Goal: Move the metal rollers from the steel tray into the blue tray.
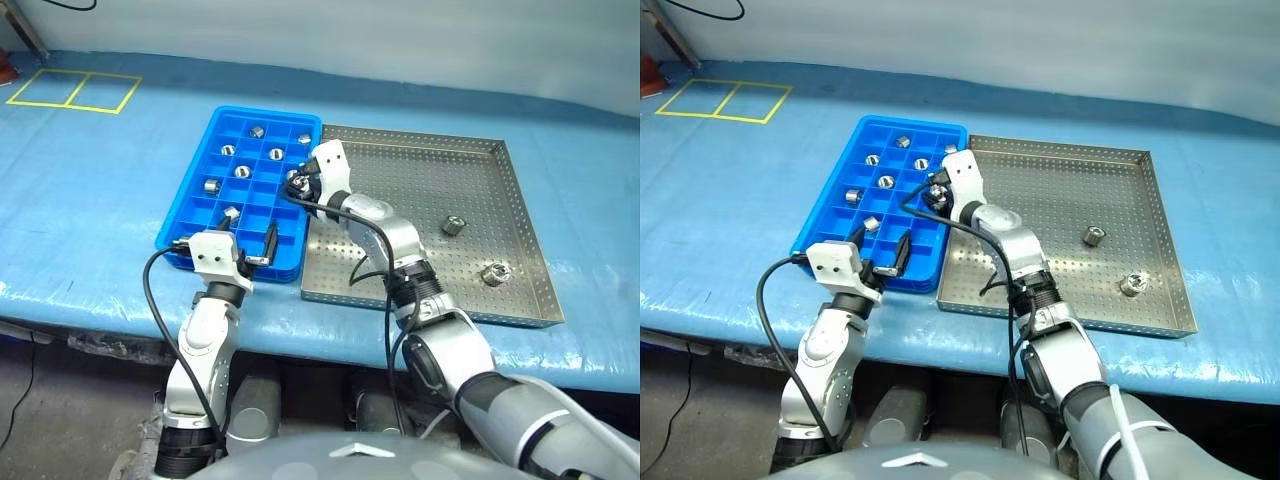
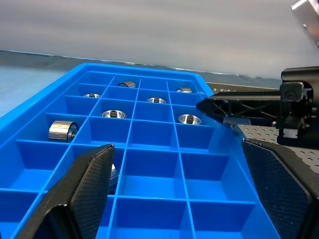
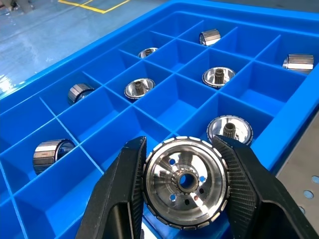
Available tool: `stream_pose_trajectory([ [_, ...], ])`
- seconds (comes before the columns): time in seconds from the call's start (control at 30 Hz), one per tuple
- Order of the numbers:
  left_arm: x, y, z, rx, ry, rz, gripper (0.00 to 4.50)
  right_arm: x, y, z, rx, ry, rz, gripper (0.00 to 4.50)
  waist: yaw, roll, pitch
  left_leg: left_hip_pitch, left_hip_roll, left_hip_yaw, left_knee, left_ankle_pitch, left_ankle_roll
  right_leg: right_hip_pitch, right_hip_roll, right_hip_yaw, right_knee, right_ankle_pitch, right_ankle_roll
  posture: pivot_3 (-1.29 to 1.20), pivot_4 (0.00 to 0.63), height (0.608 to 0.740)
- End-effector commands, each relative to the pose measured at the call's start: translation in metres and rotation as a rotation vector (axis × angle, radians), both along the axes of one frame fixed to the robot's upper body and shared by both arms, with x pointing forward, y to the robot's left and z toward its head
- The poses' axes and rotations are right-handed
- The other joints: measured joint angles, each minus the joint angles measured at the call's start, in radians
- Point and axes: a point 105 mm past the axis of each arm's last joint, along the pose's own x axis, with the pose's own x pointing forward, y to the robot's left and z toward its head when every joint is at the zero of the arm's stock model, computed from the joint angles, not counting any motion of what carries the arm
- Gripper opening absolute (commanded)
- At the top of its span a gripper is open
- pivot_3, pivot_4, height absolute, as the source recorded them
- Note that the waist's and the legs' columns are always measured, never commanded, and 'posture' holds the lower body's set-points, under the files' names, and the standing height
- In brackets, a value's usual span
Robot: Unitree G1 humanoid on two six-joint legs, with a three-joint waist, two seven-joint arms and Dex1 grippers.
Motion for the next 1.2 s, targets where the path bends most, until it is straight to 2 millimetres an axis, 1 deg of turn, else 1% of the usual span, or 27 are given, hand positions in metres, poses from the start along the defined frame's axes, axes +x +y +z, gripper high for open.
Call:
stream_pose_trajectory([
  [0.03,-0.003,-0.003,0.017,-0.001,-0.062,-0.008,4.50,0.004,0.014,0.018,0.016,-0.061,0.026,1.73,0.000,0.000,0.000,0.000,0.000,0.000,0.000,0.000,0.000,0.000,0.000,0.000,0.000,0.000,0.000,0.38,0.150,0.740],
  [0.17,-0.005,0.003,0.019,0.002,-0.075,0.027,4.50,0.003,0.025,0.021,0.001,-0.093,0.057,1.73,0.000,0.000,0.000,0.000,0.000,0.000,-0.001,0.000,0.000,-0.001,0.000,-0.001,0.000,0.000,0.000,0.40,0.150,0.740],
  [0.3,-0.008,0.022,0.022,0.021,-0.090,0.155,4.50,0.003,0.028,0.019,-0.013,-0.113,0.064,1.73,0.017,0.000,0.000,0.000,0.000,0.000,-0.003,0.000,0.000,-0.001,0.000,-0.001,0.000,0.000,0.000,0.46,0.150,0.740],
  [0.37,-0.009,0.027,0.021,0.023,-0.087,0.188,4.50,0.004,0.028,0.019,-0.007,-0.115,0.057,1.73,0.028,-0.001,0.000,0.000,0.000,-0.001,-0.004,0.000,0.000,-0.001,0.000,-0.001,0.000,0.000,-0.001,0.48,0.150,0.740],
  [0.53,-0.014,0.030,0.019,0.022,-0.082,0.211,4.50,0.012,0.023,0.015,-0.031,-0.115,0.016,1.73,0.057,-0.001,0.000,0.000,0.000,-0.001,-0.006,0.000,-0.001,-0.002,0.000,-0.002,0.000,0.000,-0.001,0.50,0.150,0.740],
  [0.67,-0.015,0.031,0.019,0.020,-0.080,0.218,4.50,0.012,0.029,0.014,-0.016,-0.096,0.029,1.73,0.079,-0.001,0.001,0.000,0.000,-0.001,-0.006,0.000,-0.001,-0.002,0.000,-0.002,-0.001,-0.001,0.000,0.52,0.150,0.740],
  [0.83,-0.017,0.031,0.018,0.019,-0.077,0.222,4.50,0.012,0.033,0.004,-0.040,-0.060,0.044,1.73,0.106,-0.001,0.001,0.000,0.001,-0.001,-0.007,0.000,-0.001,-0.003,0.000,-0.003,-0.001,-0.001,0.000,0.53,0.150,0.740],
  [0.87,-0.017,0.031,0.018,0.020,-0.075,0.224,4.50,0.012,0.034,0.003,-0.040,-0.058,0.043,2.46,0.110,-0.001,0.001,0.000,0.001,-0.001,-0.007,0.000,-0.002,-0.003,0.000,-0.003,-0.001,-0.001,0.000,0.53,0.150,0.740],
  [0.93,-0.017,0.031,0.018,0.021,-0.074,0.224,4.50,0.012,0.032,0.003,-0.037,-0.064,0.034,3.02,0.120,-0.001,0.001,0.000,0.001,-0.001,-0.007,0.000,-0.002,-0.003,0.000,-0.003,-0.001,-0.001,0.000,0.52,0.150,0.740],
  [1.0,-0.014,0.027,0.019,0.019,-0.078,0.202,4.50,0.015,0.024,0.008,-0.014,-0.102,0.009,3.62,0.128,-0.001,0.001,-0.001,0.001,-0.001,-0.007,0.000,-0.002,-0.004,0.000,-0.003,-0.001,-0.004,-0.003,0.49,0.150,0.740],
  [1.07,-0.010,0.021,0.020,0.017,-0.084,0.171,4.50,0.016,0.015,0.012,-0.003,-0.133,-0.016,3.62,0.136,-0.001,0.001,-0.001,0.001,-0.001,-0.007,0.000,-0.003,-0.004,0.000,-0.003,-0.001,-0.004,-0.004,0.46,0.150,0.740],
  [1.13,-0.005,0.013,0.022,0.013,-0.089,0.126,4.50,0.018,-0.001,0.016,0.003,-0.161,-0.054,3.62,0.141,-0.001,0.001,-0.001,0.001,-0.001,-0.007,0.000,-0.004,-0.004,0.000,-0.004,-0.002,-0.004,-0.004,0.41,0.150,0.740],
  [1.2,0.002,0.004,0.024,0.014,-0.095,0.074,4.50,0.019,-0.027,0.025,0.029,-0.201,-0.125,3.62,0.144,-0.001,0.001,-0.001,0.001,-0.001,-0.006,0.000,-0.005,-0.003,0.000,-0.004,-0.002,-0.004,-0.004,0.36,0.150,0.740],
])
